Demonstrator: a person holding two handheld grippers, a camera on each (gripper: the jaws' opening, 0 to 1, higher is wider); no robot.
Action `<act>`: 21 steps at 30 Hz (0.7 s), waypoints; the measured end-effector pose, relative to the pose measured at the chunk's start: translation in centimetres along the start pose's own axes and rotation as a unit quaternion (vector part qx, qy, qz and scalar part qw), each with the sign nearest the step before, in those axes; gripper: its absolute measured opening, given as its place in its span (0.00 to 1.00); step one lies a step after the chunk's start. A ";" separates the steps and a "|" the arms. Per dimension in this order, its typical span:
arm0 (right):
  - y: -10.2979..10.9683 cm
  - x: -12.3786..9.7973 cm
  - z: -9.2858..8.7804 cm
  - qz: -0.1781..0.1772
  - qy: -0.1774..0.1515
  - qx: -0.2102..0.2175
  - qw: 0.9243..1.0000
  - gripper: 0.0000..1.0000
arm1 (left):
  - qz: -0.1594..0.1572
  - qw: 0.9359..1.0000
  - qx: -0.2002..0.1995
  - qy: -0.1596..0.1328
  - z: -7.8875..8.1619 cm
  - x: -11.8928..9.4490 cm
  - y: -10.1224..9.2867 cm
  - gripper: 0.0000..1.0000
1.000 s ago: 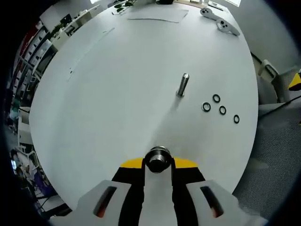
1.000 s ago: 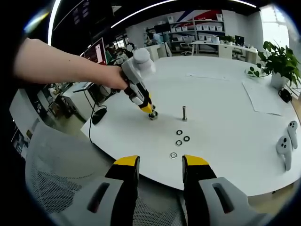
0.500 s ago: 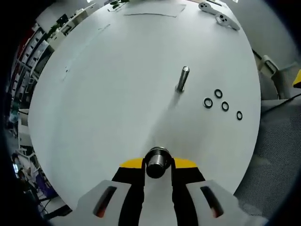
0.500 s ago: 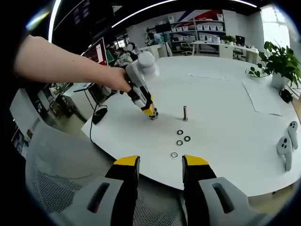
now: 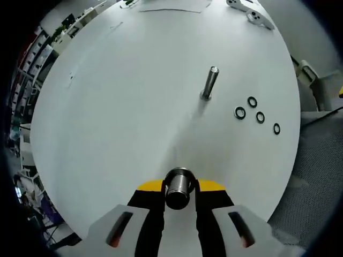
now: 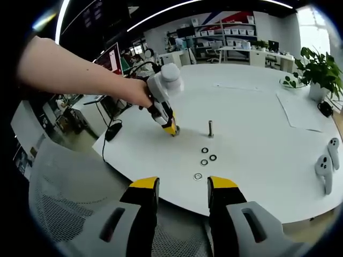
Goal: Place the washer onto the threaded stud by aligning its center hole with the stud, sliding it down to the base, and recovering from edge contact or off-axis alignment until the washer reaches the visible bottom stop.
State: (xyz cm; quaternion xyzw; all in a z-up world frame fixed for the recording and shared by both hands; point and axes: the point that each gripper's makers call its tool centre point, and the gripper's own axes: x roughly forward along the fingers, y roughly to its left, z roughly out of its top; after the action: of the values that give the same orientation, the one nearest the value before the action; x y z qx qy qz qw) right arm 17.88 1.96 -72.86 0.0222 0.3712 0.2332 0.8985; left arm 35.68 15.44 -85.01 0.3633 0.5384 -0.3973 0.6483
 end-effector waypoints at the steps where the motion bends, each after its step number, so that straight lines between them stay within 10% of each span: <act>1: 0.0 0.0 0.0 0.000 0.000 0.000 1.000 0.39 | -0.002 1.000 -0.003 0.001 0.0 0.0 0.0 0.19; 21: 0.2 0.0 0.0 0.002 0.001 -0.001 1.000 0.38 | -0.002 1.000 -0.028 0.005 -1.3 -0.1 0.7 0.21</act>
State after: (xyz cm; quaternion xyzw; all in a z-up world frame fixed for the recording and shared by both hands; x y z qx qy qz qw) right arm 17.83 2.10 -72.82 0.0216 0.3720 0.2355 0.8976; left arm 35.76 16.96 -85.07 0.3456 0.5532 -0.3816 0.6549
